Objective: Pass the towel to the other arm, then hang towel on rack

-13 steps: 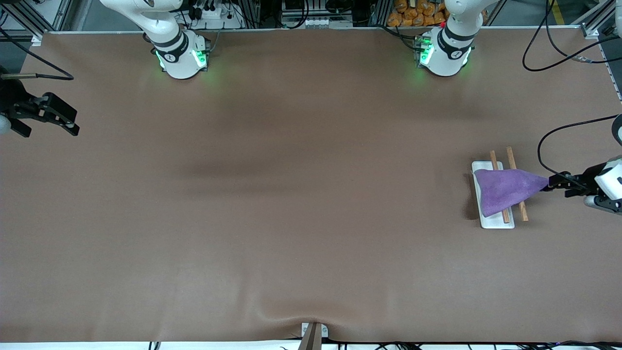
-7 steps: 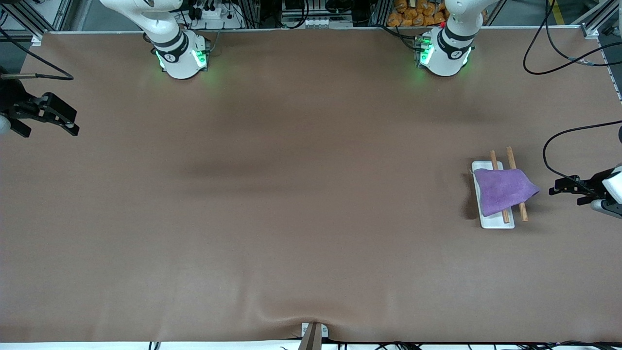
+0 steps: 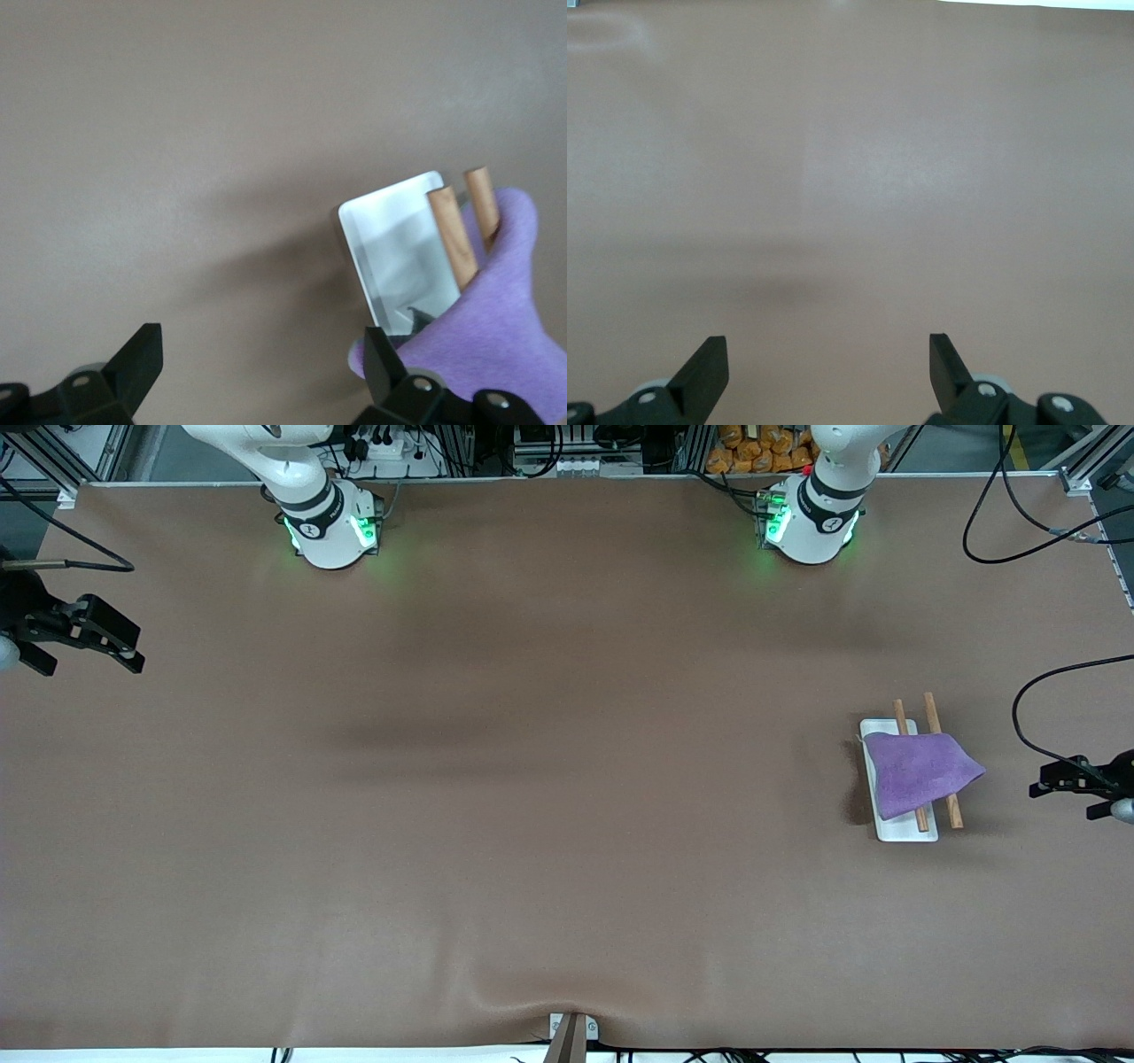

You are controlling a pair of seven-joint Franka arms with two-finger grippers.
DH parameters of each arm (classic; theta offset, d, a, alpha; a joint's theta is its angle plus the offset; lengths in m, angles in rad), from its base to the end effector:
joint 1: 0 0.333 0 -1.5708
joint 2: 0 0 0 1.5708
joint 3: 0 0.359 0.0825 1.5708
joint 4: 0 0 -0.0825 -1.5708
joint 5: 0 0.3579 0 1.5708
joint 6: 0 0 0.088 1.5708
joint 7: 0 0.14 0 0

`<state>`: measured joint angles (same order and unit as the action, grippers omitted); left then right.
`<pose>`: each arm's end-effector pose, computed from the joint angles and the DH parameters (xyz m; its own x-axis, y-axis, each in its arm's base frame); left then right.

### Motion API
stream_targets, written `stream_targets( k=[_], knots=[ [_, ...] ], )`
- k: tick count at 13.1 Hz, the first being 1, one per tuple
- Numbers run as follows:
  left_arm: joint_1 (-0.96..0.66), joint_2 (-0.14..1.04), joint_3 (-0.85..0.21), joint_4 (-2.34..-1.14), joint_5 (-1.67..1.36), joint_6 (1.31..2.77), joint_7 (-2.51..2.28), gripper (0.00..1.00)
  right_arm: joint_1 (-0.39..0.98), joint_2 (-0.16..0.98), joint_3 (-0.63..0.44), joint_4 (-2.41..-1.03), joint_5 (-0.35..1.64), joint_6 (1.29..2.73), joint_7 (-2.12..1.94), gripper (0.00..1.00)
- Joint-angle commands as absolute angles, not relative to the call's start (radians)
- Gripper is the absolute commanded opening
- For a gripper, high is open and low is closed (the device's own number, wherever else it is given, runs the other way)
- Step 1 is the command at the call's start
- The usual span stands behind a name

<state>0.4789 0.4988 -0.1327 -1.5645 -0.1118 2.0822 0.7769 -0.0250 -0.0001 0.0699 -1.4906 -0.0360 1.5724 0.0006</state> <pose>0.6467 0.2386 0.3774 0.9308 -0.3437 0.1247 -0.3567 -0.9285 0.1034 0.5314 0.0188 0.6707 0.9957 0.0442 0.0818 0.0414 -0.9985 0.0358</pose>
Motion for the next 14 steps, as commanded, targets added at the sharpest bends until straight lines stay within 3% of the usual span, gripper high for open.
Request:
stream_targets(
  k=[1,14],
  knots=[
    [0.465,0.46,-0.147,-1.525,-0.129,1.993,0.708,1.0,-0.023,0.014,0.069,-1.463,-0.034,1.559,0.002,1.0],
    [0.465,0.169,-0.382,-1.523,0.0,1.701,0.161,1.0,-0.032,0.014,0.067,-1.463,-0.035,1.555,0.003,1.0]
  ],
)
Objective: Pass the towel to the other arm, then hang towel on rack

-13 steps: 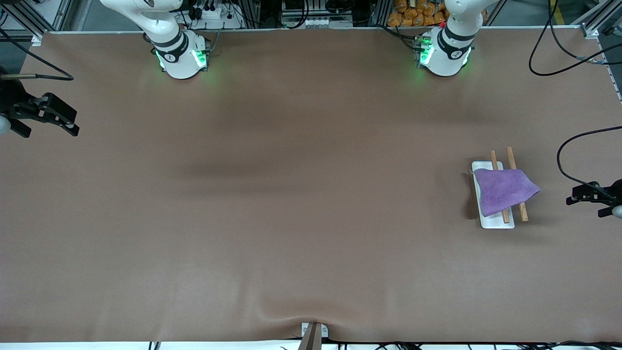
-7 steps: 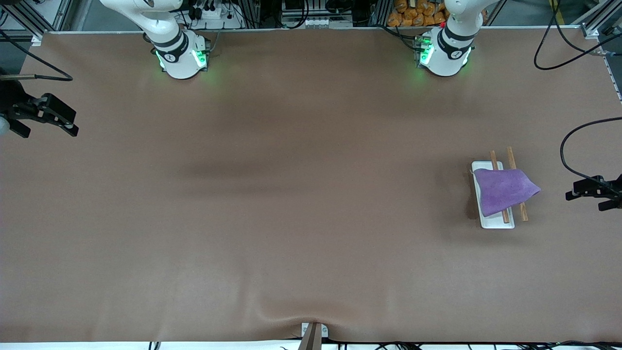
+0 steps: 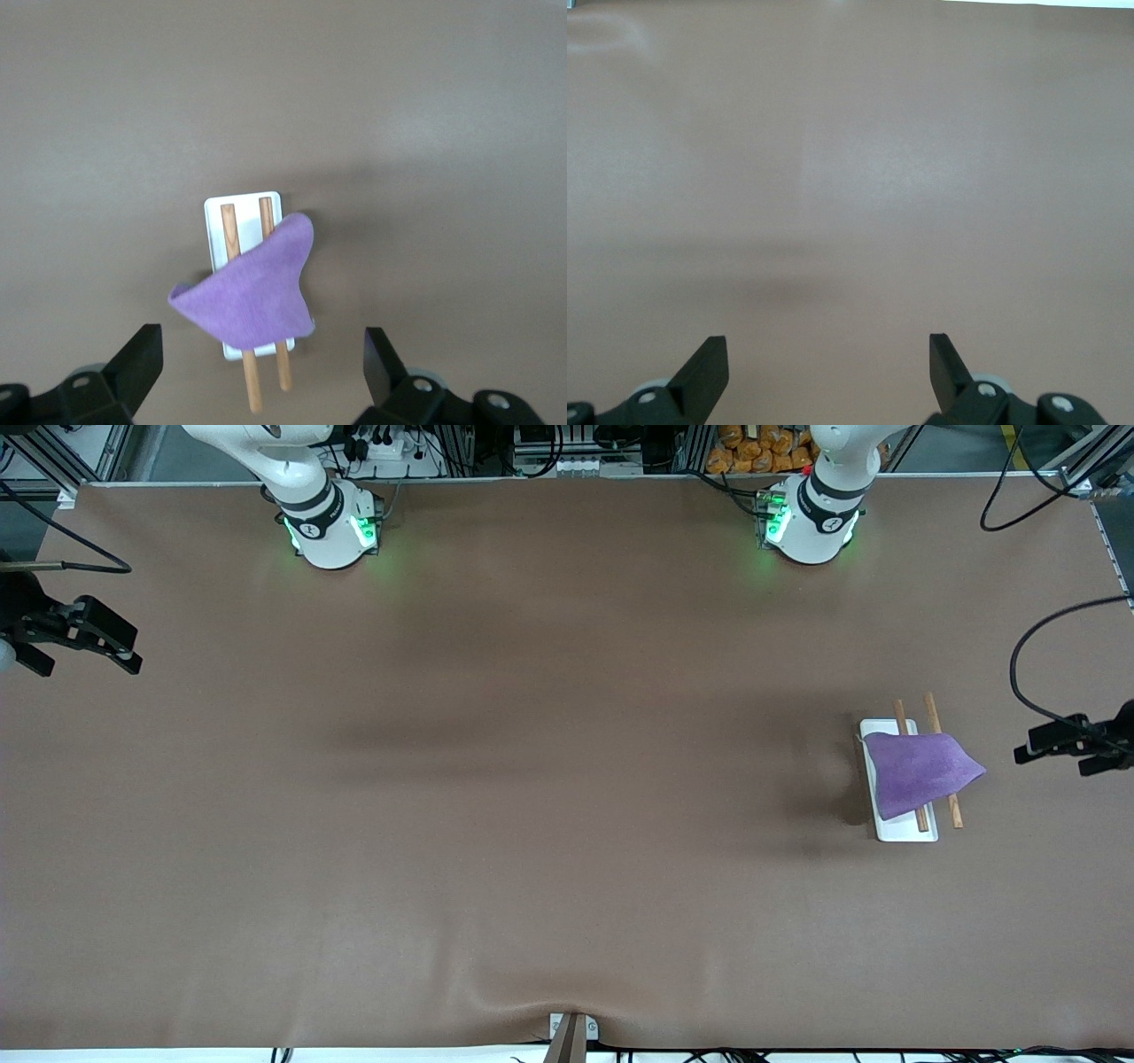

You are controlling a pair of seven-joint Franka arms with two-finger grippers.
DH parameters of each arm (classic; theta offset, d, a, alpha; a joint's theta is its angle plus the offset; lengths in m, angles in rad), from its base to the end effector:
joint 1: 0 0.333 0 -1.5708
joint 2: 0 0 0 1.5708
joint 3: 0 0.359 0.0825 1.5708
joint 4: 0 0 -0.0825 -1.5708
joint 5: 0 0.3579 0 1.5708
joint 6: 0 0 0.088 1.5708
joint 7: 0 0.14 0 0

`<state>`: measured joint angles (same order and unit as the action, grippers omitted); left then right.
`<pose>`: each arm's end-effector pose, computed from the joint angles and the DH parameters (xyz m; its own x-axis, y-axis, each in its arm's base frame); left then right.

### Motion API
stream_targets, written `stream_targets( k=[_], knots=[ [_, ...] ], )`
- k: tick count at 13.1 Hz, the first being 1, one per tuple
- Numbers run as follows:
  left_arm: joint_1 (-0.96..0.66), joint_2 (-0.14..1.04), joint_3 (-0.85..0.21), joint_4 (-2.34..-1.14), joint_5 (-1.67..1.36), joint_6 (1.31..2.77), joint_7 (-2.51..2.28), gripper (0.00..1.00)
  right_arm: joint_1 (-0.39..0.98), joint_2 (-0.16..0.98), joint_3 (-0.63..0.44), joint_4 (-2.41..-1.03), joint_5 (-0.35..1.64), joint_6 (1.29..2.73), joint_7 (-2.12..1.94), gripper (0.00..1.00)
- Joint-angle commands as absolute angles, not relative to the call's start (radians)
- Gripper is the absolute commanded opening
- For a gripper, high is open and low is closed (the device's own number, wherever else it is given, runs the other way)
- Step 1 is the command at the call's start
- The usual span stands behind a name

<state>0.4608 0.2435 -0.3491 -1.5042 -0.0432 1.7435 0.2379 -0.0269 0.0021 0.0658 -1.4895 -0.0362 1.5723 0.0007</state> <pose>0.6119 0.0871 0.5480 0.9936 -0.1065 0.0383 -0.1103 -0.9867 0.1192 0.5323 0.0156 0.6700 0.9960 0.0381 0.0806 0.0353 -0.9987 0.0359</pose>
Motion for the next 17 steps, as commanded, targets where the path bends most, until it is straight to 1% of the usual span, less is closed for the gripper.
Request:
stream_targets(
  k=[1,4,7,9,13,14,15,17],
  knots=[
    [0.465,0.154,-0.393,-1.522,0.0,1.681,0.126,1.0,-0.032,0.014,0.066,-1.463,-0.035,1.554,0.003,1.0],
    [0.466,0.112,-0.437,-1.523,-0.002,1.628,0.019,1.0,-0.035,0.014,0.063,-1.463,-0.035,1.552,0.005,1.0],
    [0.466,0.081,-0.482,-1.523,-0.002,1.615,-0.017,1.0,-0.043,0.012,0.061,-1.463,-0.034,1.552,0.005,1.0],
    [0.466,0.06,-0.492,-1.523,0.0,1.615,-0.018,1.0,-0.044,0.012,0.061,-1.463,-0.034,1.551,0.005,1.0],
    [0.454,0.058,-0.509,-1.494,0.005,1.605,-0.018,1.0,-0.044,0.014,0.063,-1.465,-0.034,1.551,0.005,1.0],
    [0.416,0.057,-0.493,-1.485,0.011,1.605,-0.018,1.0,-0.044,0.012,0.061,-1.465,-0.034,1.551,0.005,1.0],
    [0.373,0.051,-0.445,-1.485,0.023,1.598,-0.018,1.0,-0.046,0.012,0.063,-1.465,-0.034,1.551,0.005,1.0],
    [0.223,0.034,-0.297,-1.485,0.025,1.58,-0.018,1.0,-0.046,0.012,0.061,-1.465,-0.034,1.551,0.005,1.0]
  ],
)
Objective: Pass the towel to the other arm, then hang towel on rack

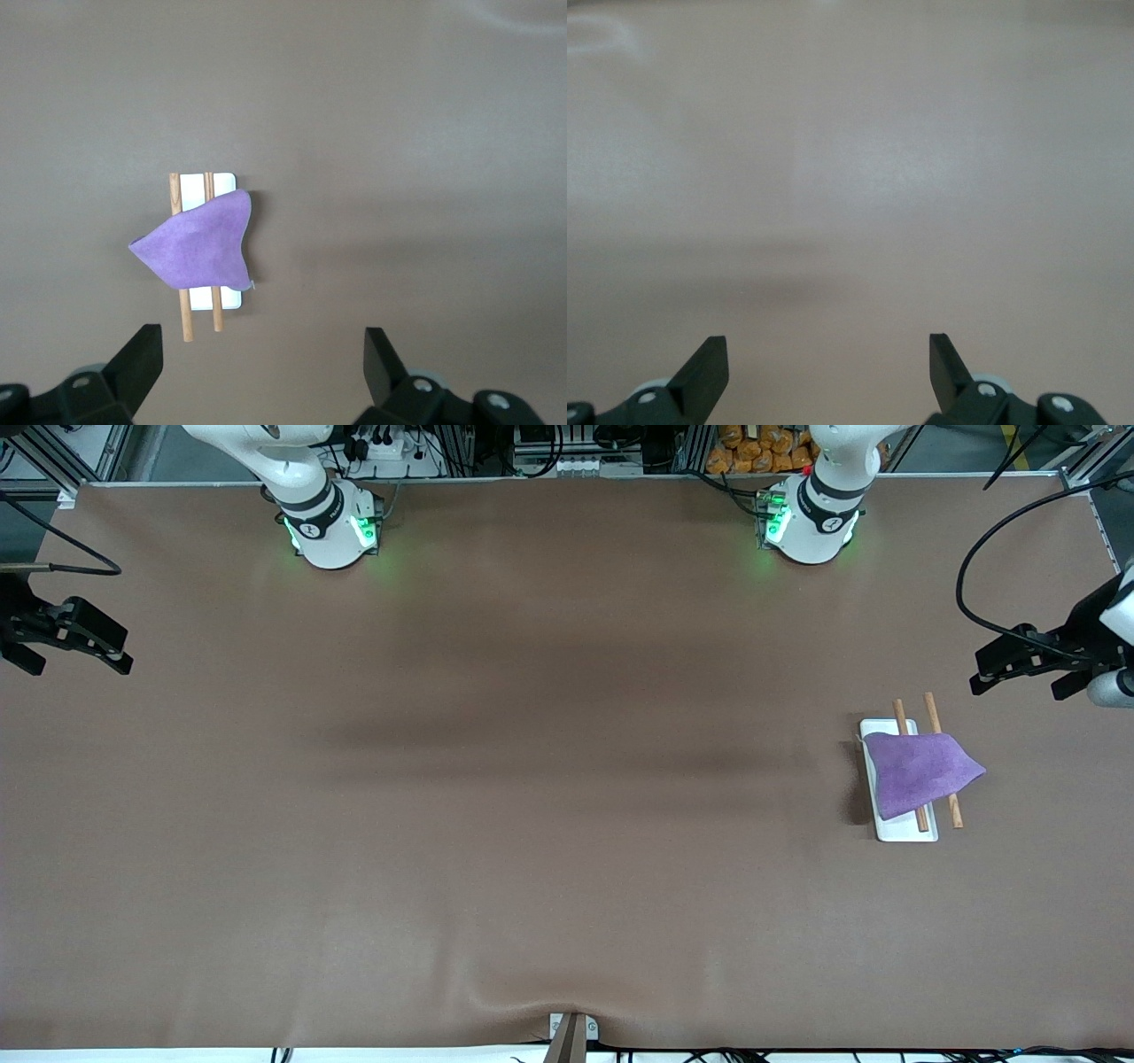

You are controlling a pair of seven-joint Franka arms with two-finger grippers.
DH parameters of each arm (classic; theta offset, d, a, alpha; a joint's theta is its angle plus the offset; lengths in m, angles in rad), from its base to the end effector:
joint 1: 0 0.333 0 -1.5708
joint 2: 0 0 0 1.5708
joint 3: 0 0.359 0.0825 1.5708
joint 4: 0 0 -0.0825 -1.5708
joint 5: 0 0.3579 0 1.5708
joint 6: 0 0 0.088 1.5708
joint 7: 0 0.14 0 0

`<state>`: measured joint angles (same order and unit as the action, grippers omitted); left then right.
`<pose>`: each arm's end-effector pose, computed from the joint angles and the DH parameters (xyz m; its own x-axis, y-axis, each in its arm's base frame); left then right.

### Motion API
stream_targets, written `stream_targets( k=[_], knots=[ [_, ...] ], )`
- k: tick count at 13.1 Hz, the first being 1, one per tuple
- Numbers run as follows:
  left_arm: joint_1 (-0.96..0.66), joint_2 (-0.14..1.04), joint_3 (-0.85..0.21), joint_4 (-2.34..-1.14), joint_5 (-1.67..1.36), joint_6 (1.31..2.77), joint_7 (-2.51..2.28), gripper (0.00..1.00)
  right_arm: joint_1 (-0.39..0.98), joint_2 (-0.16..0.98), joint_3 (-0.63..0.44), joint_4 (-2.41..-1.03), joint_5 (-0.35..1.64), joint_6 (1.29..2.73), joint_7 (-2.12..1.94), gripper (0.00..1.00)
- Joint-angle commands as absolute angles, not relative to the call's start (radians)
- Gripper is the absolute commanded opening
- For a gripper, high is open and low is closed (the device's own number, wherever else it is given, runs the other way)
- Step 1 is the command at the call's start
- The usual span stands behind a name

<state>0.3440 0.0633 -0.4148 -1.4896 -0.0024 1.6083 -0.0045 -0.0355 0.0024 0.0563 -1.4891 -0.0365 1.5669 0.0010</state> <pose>0.5545 -0.0313 0.6429 0.9961 -0.0638 0.0606 -0.0656 -0.9975 0.0282 0.5319 0.0059 0.6695 0.9970 0.0196 0.0754 0.0169 -0.9992 0.0362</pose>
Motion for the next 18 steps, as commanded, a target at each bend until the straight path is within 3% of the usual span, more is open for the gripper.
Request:
stream_targets(
  k=[1,5,9,12,18],
  knots=[
    [0.166,0.031,-0.237,-1.482,0.023,1.58,-0.017,1.0,-0.046,0.012,0.063,-1.465,-0.034,1.551,0.005,1.0],
    [0.014,0.026,-0.068,-1.483,0.025,1.556,-0.011,1.0,-0.046,0.012,0.061,-1.465,-0.034,1.546,0.005,1.0],
    [0.012,-0.009,-0.066,-1.493,0.023,1.49,-0.02,1.0,-0.048,0.012,0.061,-1.465,-0.034,1.546,0.006,1.0],
    [0.009,-0.076,-0.064,-1.58,0.014,1.485,-0.023,1.0,-0.049,0.012,0.063,-1.465,-0.032,1.546,0.006,1.0],
    [-0.012,-0.086,-0.048,-1.574,0.032,1.46,-0.025,1.0,-0.052,0.012,0.061,-1.468,-0.029,1.546,0.006,1.0]
  ],
)
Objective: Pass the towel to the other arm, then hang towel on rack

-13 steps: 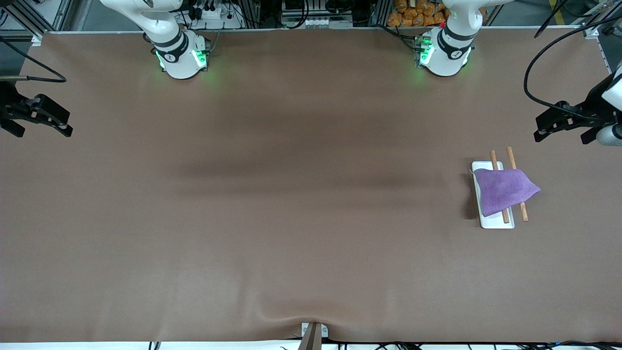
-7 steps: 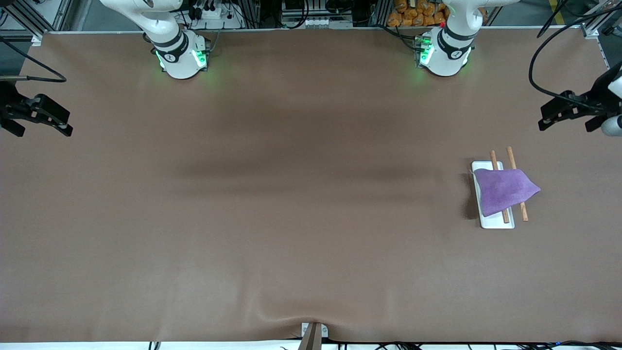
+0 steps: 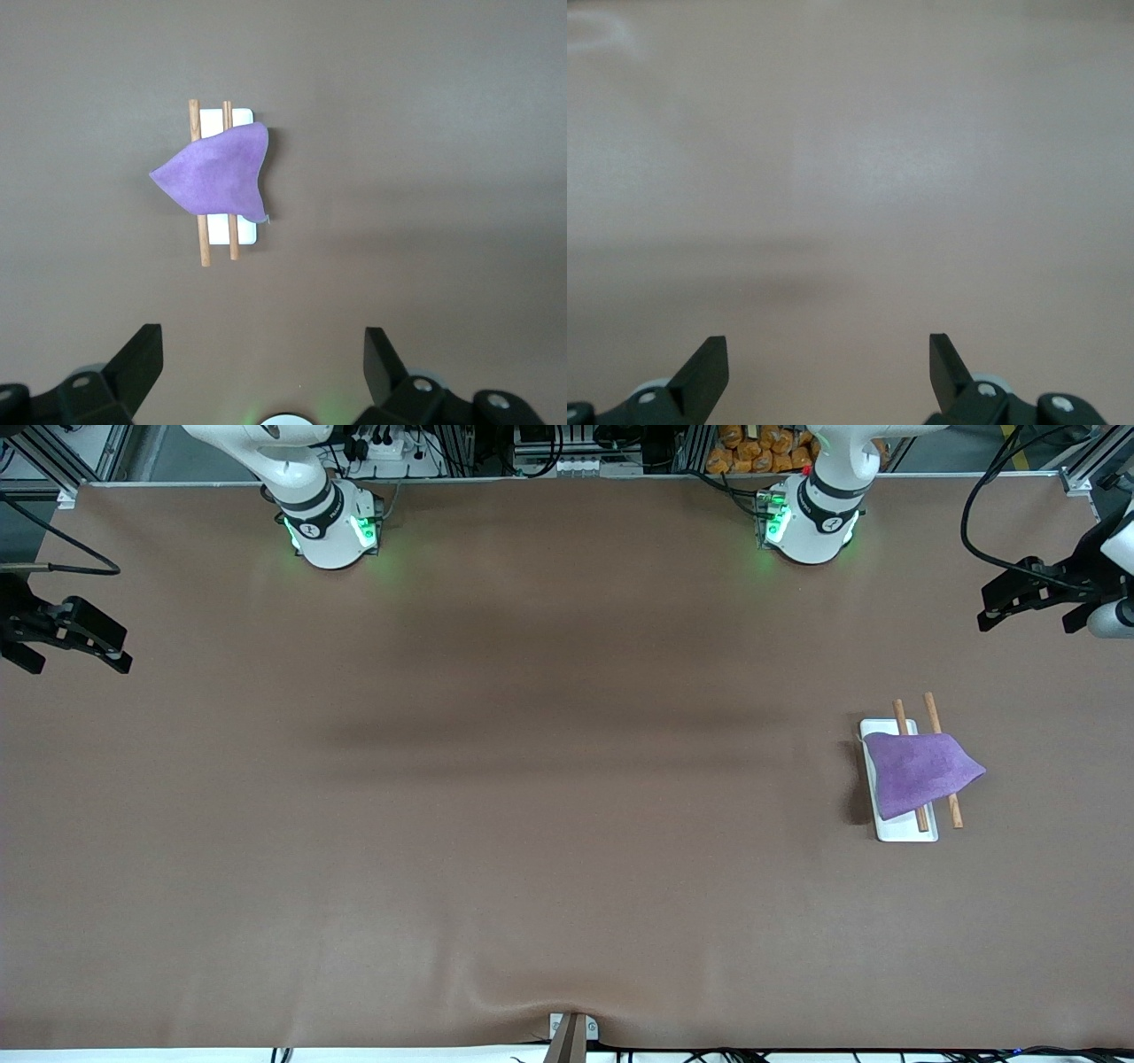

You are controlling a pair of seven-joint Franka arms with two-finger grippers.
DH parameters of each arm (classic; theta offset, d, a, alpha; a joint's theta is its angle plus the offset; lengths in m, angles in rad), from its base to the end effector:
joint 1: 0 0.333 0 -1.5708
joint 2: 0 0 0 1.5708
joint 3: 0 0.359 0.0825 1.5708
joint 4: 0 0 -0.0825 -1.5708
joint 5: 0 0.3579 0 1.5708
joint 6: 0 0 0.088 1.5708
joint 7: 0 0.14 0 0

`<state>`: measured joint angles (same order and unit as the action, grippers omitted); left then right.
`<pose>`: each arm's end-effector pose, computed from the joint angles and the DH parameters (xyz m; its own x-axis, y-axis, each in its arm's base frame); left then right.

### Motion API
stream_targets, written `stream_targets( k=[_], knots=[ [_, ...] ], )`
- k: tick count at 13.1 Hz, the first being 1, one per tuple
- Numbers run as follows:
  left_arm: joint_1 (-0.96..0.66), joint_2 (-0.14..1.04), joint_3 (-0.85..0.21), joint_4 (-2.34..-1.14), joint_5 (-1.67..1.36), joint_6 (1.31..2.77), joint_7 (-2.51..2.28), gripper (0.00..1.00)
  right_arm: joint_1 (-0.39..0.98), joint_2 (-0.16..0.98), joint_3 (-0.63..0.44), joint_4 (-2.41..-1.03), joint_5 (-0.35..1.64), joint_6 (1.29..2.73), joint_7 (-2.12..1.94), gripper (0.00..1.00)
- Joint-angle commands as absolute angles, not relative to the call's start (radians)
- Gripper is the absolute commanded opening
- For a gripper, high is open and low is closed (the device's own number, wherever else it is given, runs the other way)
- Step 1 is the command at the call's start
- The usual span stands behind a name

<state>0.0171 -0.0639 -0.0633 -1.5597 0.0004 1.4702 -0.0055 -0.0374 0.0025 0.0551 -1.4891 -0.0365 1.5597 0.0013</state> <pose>0.4940 -0.0240 0.6633 0.9989 -0.0404 -0.0257 -0.0405 -0.9992 -0.0046 0.5310 0.0042 0.6688 0.9976 0.0159 0.0681 0.0135 -0.9993 0.0361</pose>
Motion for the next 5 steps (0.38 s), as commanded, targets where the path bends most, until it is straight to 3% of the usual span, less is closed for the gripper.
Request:
stream_targets(
  k=[1,5],
  knots=[
    [-0.014,-0.083,-0.048,-1.569,0.037,1.46,-0.025,1.0,-0.052,0.012,0.063,-1.468,-0.028,1.546,0.006,1.0],
    [-0.018,-0.063,-0.04,-1.543,0.037,1.46,-0.018,1.0,-0.051,0.012,0.063,-1.468,-0.028,1.546,0.006,1.0]
  ],
)
